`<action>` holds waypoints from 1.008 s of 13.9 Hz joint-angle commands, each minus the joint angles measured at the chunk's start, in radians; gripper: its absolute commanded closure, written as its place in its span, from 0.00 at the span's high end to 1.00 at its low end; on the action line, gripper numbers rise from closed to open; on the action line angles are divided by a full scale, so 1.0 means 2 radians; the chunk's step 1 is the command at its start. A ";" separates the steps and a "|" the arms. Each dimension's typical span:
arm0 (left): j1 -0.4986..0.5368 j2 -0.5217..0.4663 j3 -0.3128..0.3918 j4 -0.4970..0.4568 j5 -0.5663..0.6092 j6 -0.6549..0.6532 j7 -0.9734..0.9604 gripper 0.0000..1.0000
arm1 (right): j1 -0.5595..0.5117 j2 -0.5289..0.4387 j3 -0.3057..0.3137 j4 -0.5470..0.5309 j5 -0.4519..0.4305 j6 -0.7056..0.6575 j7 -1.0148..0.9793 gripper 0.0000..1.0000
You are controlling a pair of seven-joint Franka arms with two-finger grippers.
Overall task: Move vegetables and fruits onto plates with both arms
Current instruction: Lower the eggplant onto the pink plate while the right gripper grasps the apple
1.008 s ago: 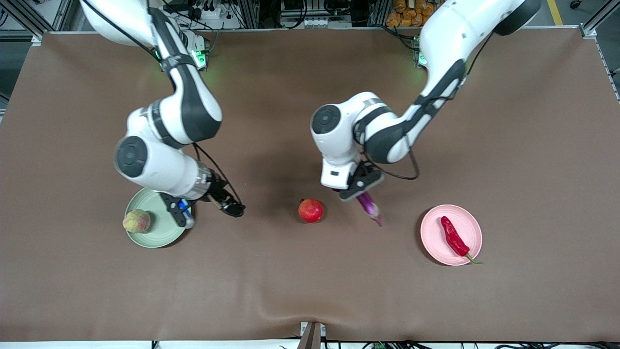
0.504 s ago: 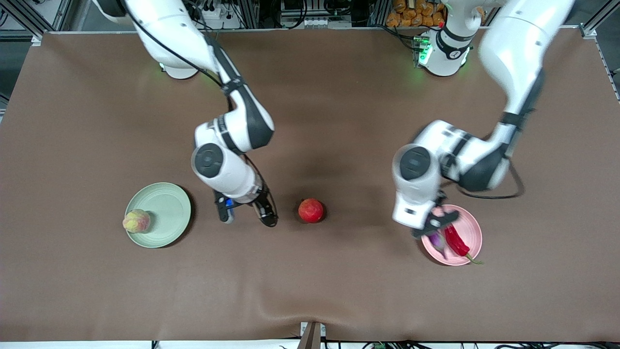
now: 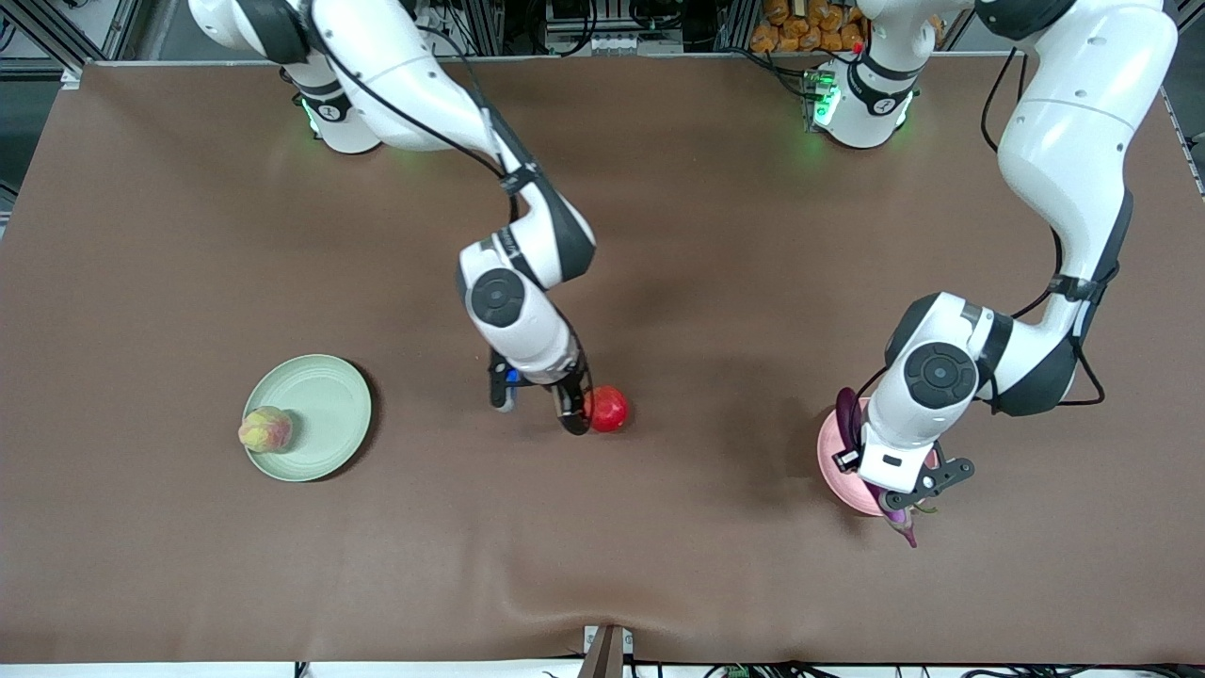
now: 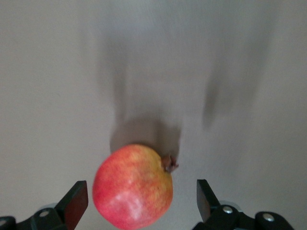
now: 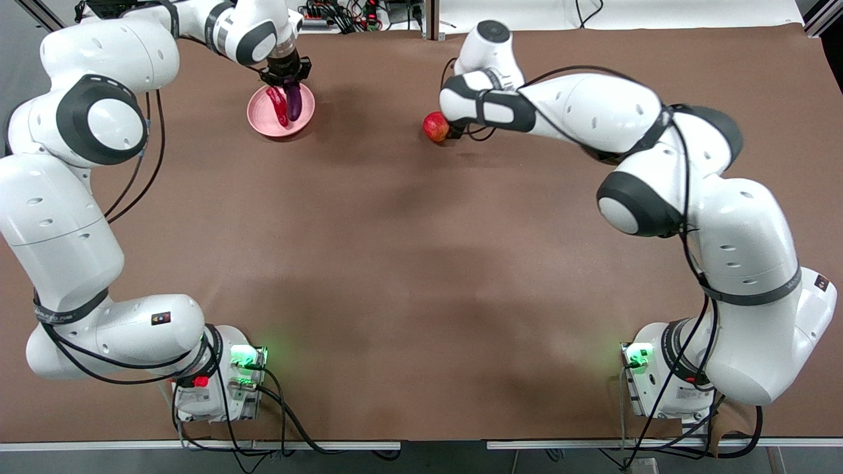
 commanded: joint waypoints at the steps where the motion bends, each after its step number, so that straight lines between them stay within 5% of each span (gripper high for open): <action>1: 0.008 0.011 -0.005 -0.002 -0.009 0.028 0.000 0.00 | -0.010 0.020 0.004 0.042 0.006 -0.008 0.034 1.00; 6: 0.009 0.020 -0.003 -0.003 -0.009 0.032 0.000 0.01 | -0.008 0.034 0.010 0.044 0.003 0.006 0.030 1.00; 7: 0.010 0.020 -0.003 -0.004 -0.009 0.032 0.000 0.21 | -0.007 0.038 0.010 0.044 0.003 0.027 0.033 1.00; 9: 0.016 0.021 -0.003 -0.006 -0.008 0.032 0.000 1.00 | 0.000 0.056 0.011 0.044 0.003 0.056 0.035 1.00; 12: 0.019 0.019 -0.003 -0.010 -0.009 0.031 0.000 1.00 | 0.013 0.076 0.010 0.043 -0.001 0.094 0.035 1.00; 14: 0.021 0.015 -0.003 -0.010 -0.009 0.031 -0.002 1.00 | 0.010 0.071 0.010 0.044 -0.001 0.092 0.036 0.58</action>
